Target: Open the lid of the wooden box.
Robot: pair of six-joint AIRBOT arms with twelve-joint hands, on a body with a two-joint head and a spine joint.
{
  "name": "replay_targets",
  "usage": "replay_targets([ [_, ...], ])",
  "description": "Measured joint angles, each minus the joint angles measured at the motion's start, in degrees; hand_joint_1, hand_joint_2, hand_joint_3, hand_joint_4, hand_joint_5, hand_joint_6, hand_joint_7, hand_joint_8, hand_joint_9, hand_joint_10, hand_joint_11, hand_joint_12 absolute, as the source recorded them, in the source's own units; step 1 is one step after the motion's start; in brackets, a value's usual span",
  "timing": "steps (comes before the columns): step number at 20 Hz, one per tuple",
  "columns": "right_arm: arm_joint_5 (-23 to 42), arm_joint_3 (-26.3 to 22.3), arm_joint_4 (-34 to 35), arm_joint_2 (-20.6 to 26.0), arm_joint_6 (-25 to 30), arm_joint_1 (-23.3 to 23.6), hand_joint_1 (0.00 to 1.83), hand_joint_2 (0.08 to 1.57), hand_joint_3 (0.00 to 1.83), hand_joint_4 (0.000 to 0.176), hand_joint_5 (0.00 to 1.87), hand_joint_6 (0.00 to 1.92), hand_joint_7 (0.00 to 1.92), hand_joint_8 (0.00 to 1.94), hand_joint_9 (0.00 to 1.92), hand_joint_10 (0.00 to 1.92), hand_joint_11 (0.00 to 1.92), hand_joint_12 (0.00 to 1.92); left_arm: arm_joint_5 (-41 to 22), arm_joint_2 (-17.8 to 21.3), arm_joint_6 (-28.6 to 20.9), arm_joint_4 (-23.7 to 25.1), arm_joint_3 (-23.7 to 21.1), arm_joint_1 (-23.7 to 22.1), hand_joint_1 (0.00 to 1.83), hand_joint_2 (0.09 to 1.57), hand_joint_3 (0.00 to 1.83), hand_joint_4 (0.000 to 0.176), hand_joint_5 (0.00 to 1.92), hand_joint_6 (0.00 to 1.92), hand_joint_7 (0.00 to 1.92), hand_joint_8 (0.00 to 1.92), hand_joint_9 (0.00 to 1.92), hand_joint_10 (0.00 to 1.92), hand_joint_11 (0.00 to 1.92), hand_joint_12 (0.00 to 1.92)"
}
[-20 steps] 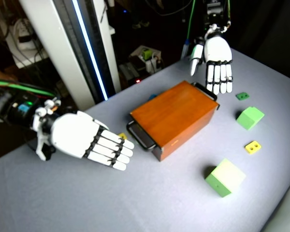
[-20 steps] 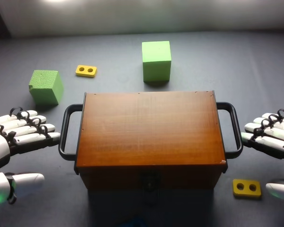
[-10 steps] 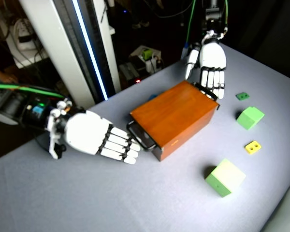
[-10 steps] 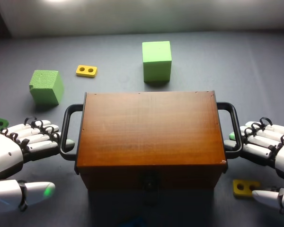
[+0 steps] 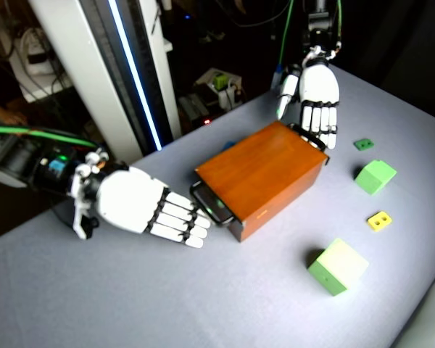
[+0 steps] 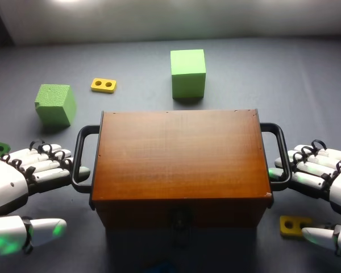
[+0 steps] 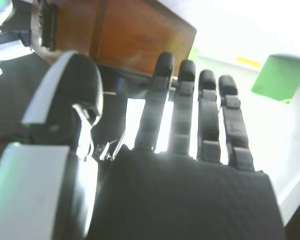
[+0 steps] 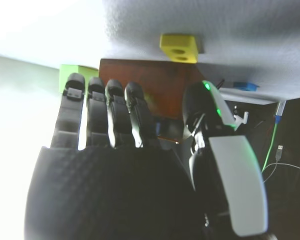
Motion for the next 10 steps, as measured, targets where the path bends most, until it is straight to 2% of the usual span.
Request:
replay_targets([
  [1, 0.0, 0.0, 0.0, 0.0, 0.0, 0.0, 0.33, 1.41, 0.0, 0.0, 0.01, 0.0, 0.0, 0.0, 0.0, 0.0, 0.0, 0.0, 0.1, 0.0, 0.0, 0.0, 0.0, 0.0, 0.15, 1.42, 0.0, 0.0, 0.07, 0.0, 0.0, 0.0, 0.0, 0.0, 0.0, 0.0],
  [5, -0.1, 0.1, -0.9, 0.1, 1.3, 0.3, 0.28, 1.43, 0.01, 0.0, 0.0, 0.0, 0.0, 0.0, 0.0, 0.0, 0.0, 0.0, 0.2, 0.0, -0.2, -0.1, 0.0, 0.0, 0.13, 1.44, 0.01, 0.041, 0.0, 0.0, 0.0, 0.0, 0.0, 0.0, 0.0, 0.0],
  [6, 0.0, 0.1, -1.1, 0.2, 1.7, 0.3, 0.25, 1.43, 0.01, 0.0, 0.0, 0.0, 0.0, 0.0, 0.0, 0.0, 0.0, 0.0, 0.0, 0.0, -0.3, -0.1, 0.0, 0.0, 0.16, 1.44, 0.01, 0.038, 0.0, 0.0, 0.0, 0.0, 0.0, 0.0, 0.0, 0.0],
  [7, 0.5, -0.2, -1.4, 0.7, 1.7, 0.4, 0.24, 1.44, 0.01, 0.0, 0.0, 0.0, 0.0, 0.0, 0.0, 0.0, 0.0, 0.0, -0.2, 0.0, -0.4, -0.2, 0.0, 0.0, 0.15, 1.45, 0.01, 0.055, 0.0, 0.0, 0.0, 0.0, 0.0, 0.0, 0.0, 0.0],
  [9, 2.1, -0.9, -1.6, 1.8, 1.9, 0.4, 0.27, 1.43, 0.0, 0.0, 0.0, 0.0, 0.0, 0.0, 0.0, 0.0, 0.0, 0.0, -1.3, 0.3, -0.4, 0.0, -0.2, 0.0, 0.14, 1.45, 0.01, 0.048, 0.0, 0.0, 0.0, 0.0, 0.0, 0.0, 0.0, 0.0],
  [10, 3.0, -1.2, -1.8, 2.3, 1.9, 0.4, 0.27, 1.44, 0.0, 0.0, 0.0, 0.0, 0.0, 0.0, 0.0, 0.0, 0.0, 0.0, -2.2, 0.5, -0.4, 0.1, -0.3, 0.0, 0.15, 1.45, 0.0, 0.038, 0.0, 0.0, 0.0, 0.0, 0.0, 0.0, 0.0, 0.0],
])
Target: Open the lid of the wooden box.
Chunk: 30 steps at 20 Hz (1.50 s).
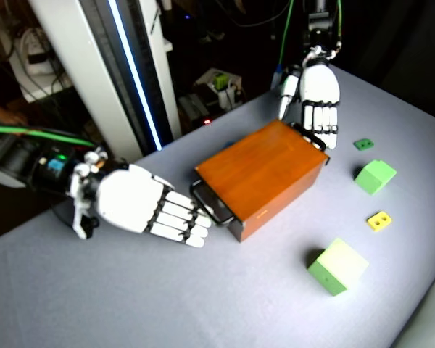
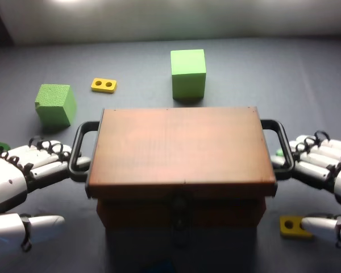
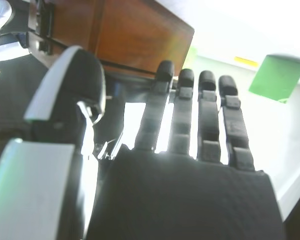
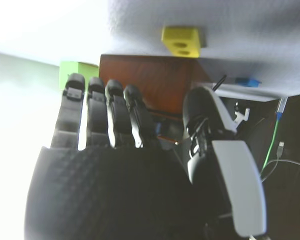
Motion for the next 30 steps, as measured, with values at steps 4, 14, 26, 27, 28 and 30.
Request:
replay_targets([
  [4, 3.5, -1.0, -0.6, 1.7, 0.2, 0.0, 0.22, 1.45, 0.01, 0.0, 0.0, 0.0, 0.0, 0.0, 0.0, 0.0, 0.0, 0.0, -3.2, 0.9, -0.2, -0.1, -0.5, 0.0, 0.17, 1.45, 0.0, 0.021, 0.0, 0.0, 0.0, 0.0, 0.0, 0.0, 0.0, 0.0],
  [14, 10.5, -1.6, 0.2, 3.5, 0.3, 0.0, 0.26, 1.43, 0.0, 0.0, 0.0, 0.0, 0.0, 0.0, 0.0, 0.0, 0.0, 0.0, -9.1, 1.7, 2.0, -1.4, -1.3, -0.4, 0.12, 1.45, 0.0, 0.003, 0.06, 0.01, 0.0, 0.0, 0.0, 0.0, 0.0, 0.0],
  [26, 14.4, 1.5, 6.0, 1.5, -1.7, 3.6, 0.47, 1.44, 0.0, 0.0, 0.0, 0.0, 0.0, 0.0, 0.0, 0.0, 0.0, 0.51, -9.3, -2.4, 3.4, -4.7, 4.5, -9.7, 0.31, 1.43, 0.0, 0.024, 0.06, 0.01, 0.0, 0.0, 0.0, 0.0, 0.0, 0.0],
  [27, 14.2, 1.8, 6.4, 1.3, -1.7, 3.9, 0.47, 1.44, 0.0, 0.0, 0.0, 0.0, 0.0, 0.0, 0.0, 0.0, 0.0, 0.51, -9.3, -2.7, 3.4, -5.1, 5.0, -9.9, 0.31, 1.43, 0.0, 0.024, 0.06, 0.01, 0.0, 0.0, 0.0, 0.0, 0.0, 0.0],
  [28, 14.3, 2.0, 7.3, 1.2, -2.0, 4.0, 0.5, 1.45, 0.0, 0.0, 0.0, 0.0, 0.0, 0.0, 0.0, 0.0, 0.0, 0.22, -9.0, -3.1, 3.6, -5.8, 5.4, -10.2, 0.35, 1.43, 0.0, 0.024, 0.06, 0.01, 0.0, 0.0, 0.0, 0.0, 0.0, 0.0],
  [30, 14.7, 2.0, 7.8, 1.2, -2.0, 4.0, 0.49, 1.45, 0.0, 0.0, 0.0, 0.0, 0.0, 0.0, 0.0, 0.0, 0.0, 0.01, -8.8, -3.3, 3.8, -6.2, 5.4, -10.3, 0.34, 1.44, 0.0, 0.024, 0.05, 0.0, 0.0, 0.0, 0.0, 0.0, 0.0, 0.0],
])
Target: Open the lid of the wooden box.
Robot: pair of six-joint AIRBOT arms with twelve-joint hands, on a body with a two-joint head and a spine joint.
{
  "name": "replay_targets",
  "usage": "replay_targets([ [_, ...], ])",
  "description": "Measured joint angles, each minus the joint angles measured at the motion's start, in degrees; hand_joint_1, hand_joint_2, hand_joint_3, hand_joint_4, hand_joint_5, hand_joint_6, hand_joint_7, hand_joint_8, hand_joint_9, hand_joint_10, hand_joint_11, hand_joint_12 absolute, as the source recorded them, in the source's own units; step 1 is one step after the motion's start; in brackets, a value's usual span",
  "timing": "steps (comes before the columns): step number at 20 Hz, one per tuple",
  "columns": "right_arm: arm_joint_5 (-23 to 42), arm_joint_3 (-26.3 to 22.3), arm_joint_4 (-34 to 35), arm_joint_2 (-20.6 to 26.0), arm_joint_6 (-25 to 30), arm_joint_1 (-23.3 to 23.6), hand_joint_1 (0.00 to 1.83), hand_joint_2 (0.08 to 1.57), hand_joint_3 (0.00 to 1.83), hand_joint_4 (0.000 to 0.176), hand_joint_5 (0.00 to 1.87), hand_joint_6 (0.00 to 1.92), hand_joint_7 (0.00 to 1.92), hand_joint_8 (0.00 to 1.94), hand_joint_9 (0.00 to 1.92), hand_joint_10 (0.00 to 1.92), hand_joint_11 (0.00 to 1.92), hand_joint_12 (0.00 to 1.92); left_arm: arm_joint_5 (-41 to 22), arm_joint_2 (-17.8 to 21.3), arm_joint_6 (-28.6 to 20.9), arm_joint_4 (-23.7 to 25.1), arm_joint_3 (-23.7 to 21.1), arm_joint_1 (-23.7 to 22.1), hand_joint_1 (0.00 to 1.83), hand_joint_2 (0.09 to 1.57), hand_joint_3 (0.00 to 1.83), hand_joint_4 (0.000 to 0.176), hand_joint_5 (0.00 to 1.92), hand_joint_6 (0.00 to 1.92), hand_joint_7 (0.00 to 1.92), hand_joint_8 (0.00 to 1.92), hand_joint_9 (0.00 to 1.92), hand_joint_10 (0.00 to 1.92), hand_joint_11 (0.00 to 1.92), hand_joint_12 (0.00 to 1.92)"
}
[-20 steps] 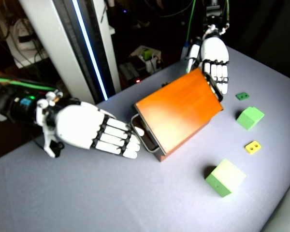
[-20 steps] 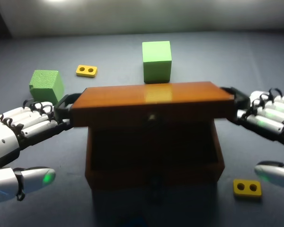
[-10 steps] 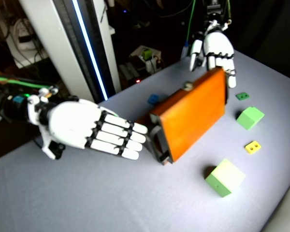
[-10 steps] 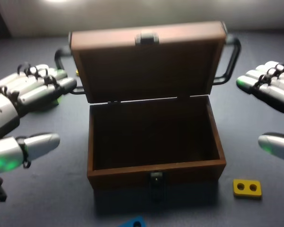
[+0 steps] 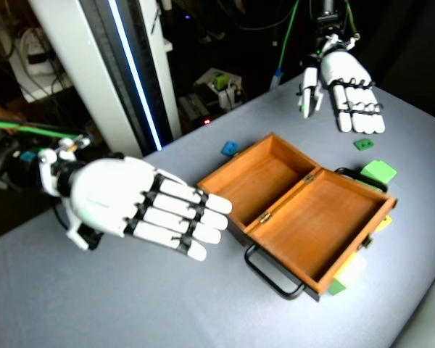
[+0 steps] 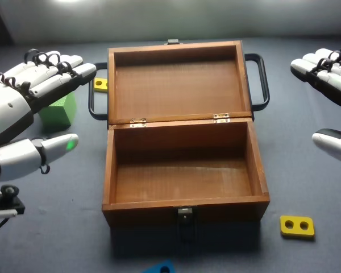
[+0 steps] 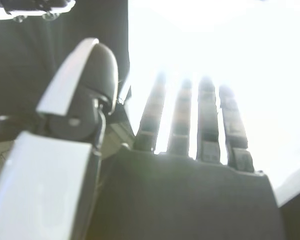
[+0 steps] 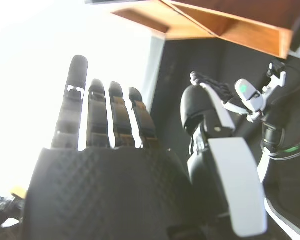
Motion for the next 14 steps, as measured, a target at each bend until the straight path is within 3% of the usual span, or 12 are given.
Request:
replay_targets([
  [1, 0.3, -0.1, -0.1, 0.0, 0.0, 0.0, 0.5, 1.45, 0.0, 0.0, 0.0, 0.0, 0.0, 0.0, 0.0, 0.0, 0.0, 0.26, -0.3, 0.0, 0.0, 0.2, 0.0, 0.0, 0.35, 1.44, 0.0, 0.0, 0.07, 0.01, 0.0, 0.0, 0.0, 0.0, 0.0, 0.0],
  [2, 0.6, -0.2, 0.0, 0.0, 0.0, 0.0, 0.5, 1.45, 0.0, 0.0, 0.0, 0.0, 0.0, 0.0, 0.0, 0.0, 0.0, 0.26, -0.6, 0.0, 0.0, 0.1, -0.1, 0.0, 0.35, 1.44, 0.0, 0.0, 0.07, 0.01, 0.0, 0.0, 0.0, 0.0, 0.0, 0.0],
  [3, 1.1, -0.5, 0.3, 0.1, 0.0, 0.0, 0.52, 1.46, 0.0, 0.0, 0.0, 0.0, 0.0, 0.0, 0.0, 0.0, 0.0, 0.53, -1.2, 0.0, 0.0, 0.1, -0.1, 0.0, 0.3, 1.45, 0.0, 0.0, 0.03, 0.0, 0.0, 0.0, 0.0, 0.0, 0.0, 0.0],
  [4, 1.8, -1.0, 0.5, 0.4, 0.0, -0.1, 0.52, 1.46, 0.0, 0.0, 0.0, 0.0, 0.0, 0.0, 0.0, 0.0, 0.0, 0.6, -1.8, 0.0, 0.1, -0.1, -0.3, 0.0, 0.32, 1.44, 0.0, 0.0, 0.02, 0.0, 0.0, 0.0, 0.0, 0.0, 0.0, 0.0],
  [7, 5.2, -2.2, 0.3, 1.7, 0.0, -0.9, 0.37, 1.48, 0.0, 0.0, 0.0, 0.0, 0.0, 0.0, 0.0, 0.0, 0.0, 0.5, -3.9, 0.0, 0.8, -0.4, -1.0, 0.0, 0.3, 1.43, 0.0, 0.014, 0.0, 0.0, 0.0, 0.0, 0.0, 0.0, 0.0, 0.0],
  [8, 6.4, -2.4, 0.5, 2.0, 0.0, -0.9, 0.18, 1.46, 0.0, 0.0, 0.0, 0.0, 0.0, 0.0, 0.0, 0.0, 0.0, 0.75, -4.9, 0.0, 0.9, -0.4, -1.0, 0.1, 0.3, 1.42, 0.0, 0.003, 0.0, 0.0, 0.0, 0.0, 0.0, 0.0, 0.02, 0.01],
  [9, 7.5, -2.7, 0.7, 2.4, -0.1, -0.9, 0.14, 1.46, 0.0, 0.0, 0.0, 0.0, 0.0, 0.0, 0.0, 0.0, 0.0, 0.89, -5.7, 0.1, 1.3, -0.7, -1.0, 0.1, 0.29, 1.42, 0.0, 0.0, 0.0, 0.0, 0.0, 0.0, 0.0, 0.0, 0.0, 0.0],
  [10, 9.0, -3.0, 0.8, 2.9, -0.3, -1.3, 0.23, 1.44, 0.0, 0.0, 0.0, 0.0, 0.0, 0.0, 0.0, 0.0, 0.0, 0.71, -6.7, 0.1, 1.6, -1.4, -1.3, 0.1, 0.21, 1.42, 0.0, 0.0, 0.0, 0.0, 0.0, 0.0, 0.0, 0.0, 0.0, 0.0],
  [11, 10.0, -3.3, 0.5, 3.3, -0.7, -1.5, 0.44, 1.42, 0.0, 0.0, 0.0, 0.0, 0.0, 0.0, 0.0, 0.0, 0.0, 0.04, -7.6, 0.1, 1.8, -1.8, -1.4, 0.1, 0.27, 1.4, 0.0, 0.0, 0.0, 0.0, 0.0, 0.0, 0.0, 0.0, 0.0, 0.0],
  [12, 10.7, -3.8, 0.9, 3.5, -0.7, -1.5, 0.37, 1.43, 0.0, 0.0, 0.0, 0.0, 0.0, 0.0, 0.0, 0.0, 0.0, 0.01, -8.2, 0.1, 2.0, -2.1, -1.4, 0.1, 0.3, 1.39, 0.0, 0.043, 0.0, 0.0, 0.0, 0.0, 0.0, 0.0, 0.0, 0.0],
  [13, 11.1, -3.8, 0.4, 3.8, -1.0, -1.5, 0.33, 1.42, 0.0, 0.0, 0.0, 0.0, 0.0, 0.0, 0.0, 0.0, 0.0, 0.0, -8.9, 0.1, 2.2, -2.6, -1.6, 0.1, 0.29, 1.39, 0.0, 0.07, 0.0, 0.0, 0.0, 0.0, 0.0, 0.0, 0.0, 0.0],
  [14, 11.2, -3.9, 0.3, 4.0, -1.1, -1.5, 0.33, 1.42, 0.0, 0.0, 0.0, 0.0, 0.0, 0.0, 0.0, 0.0, 0.0, 0.0, -9.3, 0.1, 2.4, -2.7, -1.6, 0.1, 0.29, 1.39, 0.0, 0.07, 0.0, 0.0, 0.0, 0.0, 0.0, 0.0, 0.0, 0.0],
])
